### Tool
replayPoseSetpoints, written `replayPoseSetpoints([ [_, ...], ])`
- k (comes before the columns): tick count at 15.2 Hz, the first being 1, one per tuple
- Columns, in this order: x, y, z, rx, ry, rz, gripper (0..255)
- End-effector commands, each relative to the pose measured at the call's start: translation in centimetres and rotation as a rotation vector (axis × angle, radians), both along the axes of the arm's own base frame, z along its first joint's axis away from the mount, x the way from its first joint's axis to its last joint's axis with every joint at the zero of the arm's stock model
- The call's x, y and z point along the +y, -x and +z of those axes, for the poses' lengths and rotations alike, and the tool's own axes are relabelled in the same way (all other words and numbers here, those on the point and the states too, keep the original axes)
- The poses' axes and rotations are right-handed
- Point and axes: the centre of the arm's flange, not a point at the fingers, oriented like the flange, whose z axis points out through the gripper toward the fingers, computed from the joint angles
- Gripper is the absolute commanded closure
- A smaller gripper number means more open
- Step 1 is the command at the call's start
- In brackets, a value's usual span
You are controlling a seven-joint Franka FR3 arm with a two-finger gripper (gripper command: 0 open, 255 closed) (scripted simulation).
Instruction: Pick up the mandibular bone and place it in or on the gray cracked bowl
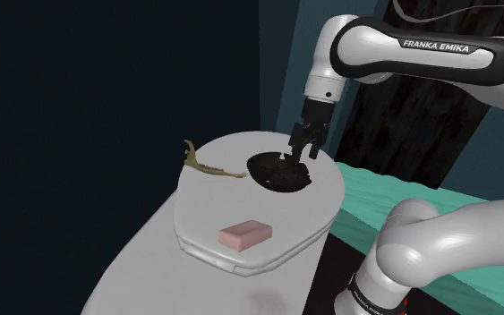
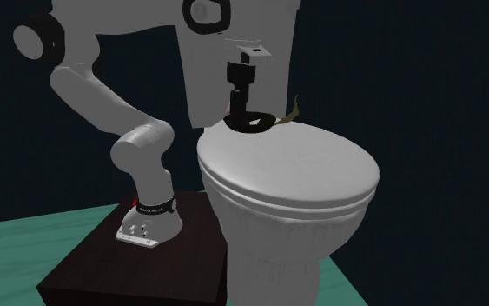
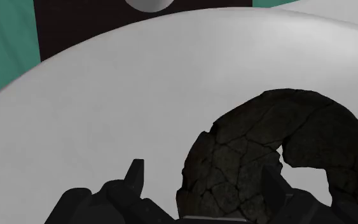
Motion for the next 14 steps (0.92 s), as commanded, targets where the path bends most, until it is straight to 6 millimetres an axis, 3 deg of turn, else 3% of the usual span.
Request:
replayPoseSetpoints([
  [1,0.0,0.0,0.0,0.000,0.000,0.000,0],
  [8,6.7,-6.8,0.2,-0.075,0.069,0.313,0],
  [14,13.9,-10.7,0.4,-0.139,0.128,0.581,0],
])
